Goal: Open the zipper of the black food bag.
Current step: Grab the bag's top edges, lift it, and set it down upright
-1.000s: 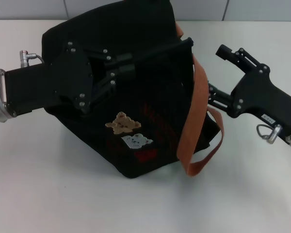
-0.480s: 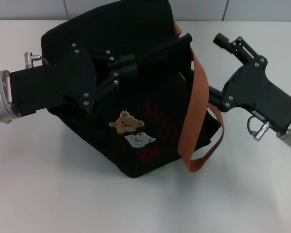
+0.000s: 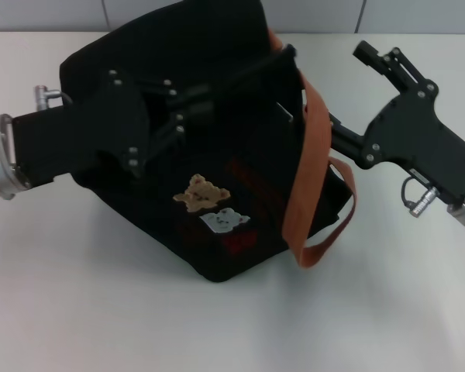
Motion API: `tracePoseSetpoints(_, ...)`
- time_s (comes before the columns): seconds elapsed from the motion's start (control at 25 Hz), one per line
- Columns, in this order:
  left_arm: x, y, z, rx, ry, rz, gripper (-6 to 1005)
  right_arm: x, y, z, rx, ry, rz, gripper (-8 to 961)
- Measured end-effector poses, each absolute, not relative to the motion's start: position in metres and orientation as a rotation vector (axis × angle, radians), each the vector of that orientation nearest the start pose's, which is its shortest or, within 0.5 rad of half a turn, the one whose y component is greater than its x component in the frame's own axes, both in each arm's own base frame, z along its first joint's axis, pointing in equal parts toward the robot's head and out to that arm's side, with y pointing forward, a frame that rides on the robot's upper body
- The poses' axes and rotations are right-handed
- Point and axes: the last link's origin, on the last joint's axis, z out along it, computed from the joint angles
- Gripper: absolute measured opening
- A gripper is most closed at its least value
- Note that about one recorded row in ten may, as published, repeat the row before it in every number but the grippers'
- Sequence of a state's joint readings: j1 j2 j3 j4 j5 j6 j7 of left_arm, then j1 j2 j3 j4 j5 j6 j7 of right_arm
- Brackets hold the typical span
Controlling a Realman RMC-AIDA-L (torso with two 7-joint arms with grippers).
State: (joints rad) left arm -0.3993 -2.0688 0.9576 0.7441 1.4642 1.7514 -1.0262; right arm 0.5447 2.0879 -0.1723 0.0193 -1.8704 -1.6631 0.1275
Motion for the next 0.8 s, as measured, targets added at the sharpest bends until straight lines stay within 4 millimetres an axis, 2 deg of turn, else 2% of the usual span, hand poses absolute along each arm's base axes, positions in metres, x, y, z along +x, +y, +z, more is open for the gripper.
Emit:
tracePoseSetpoints(0.12, -0.228, 0.299, 0.034, -2.541, 0.016, -1.136, 92, 0.252, 0.283, -0.041, -2.062, -0.096, 1.053, 818)
tracePoseSetpoints(0.36, -0.235, 0.295, 0.037, -2.537, -0.003, -1.12, 92, 0.26, 0.277, -0.035, -2.014, -0.059, 1.051, 817)
tracePoseSetpoints(0.6, -0.237, 0.291, 0.032, -2.566, 0.003, -1.104, 92, 0.243, 0.296, -0.034, -2.017, -0.127, 1.065, 815)
tracePoseSetpoints(0.72, -0.236, 0.29, 0.032, -2.562, 0.013, -1.114, 92, 0.235, 0.307, -0.04, -2.063, -0.143, 1.048, 814)
tracePoseSetpoints(0.8, -0.236, 0.29, 0.032, -2.56, 0.014, -1.117, 92, 0.235, 0.307, -0.043, -2.079, -0.141, 1.042, 813)
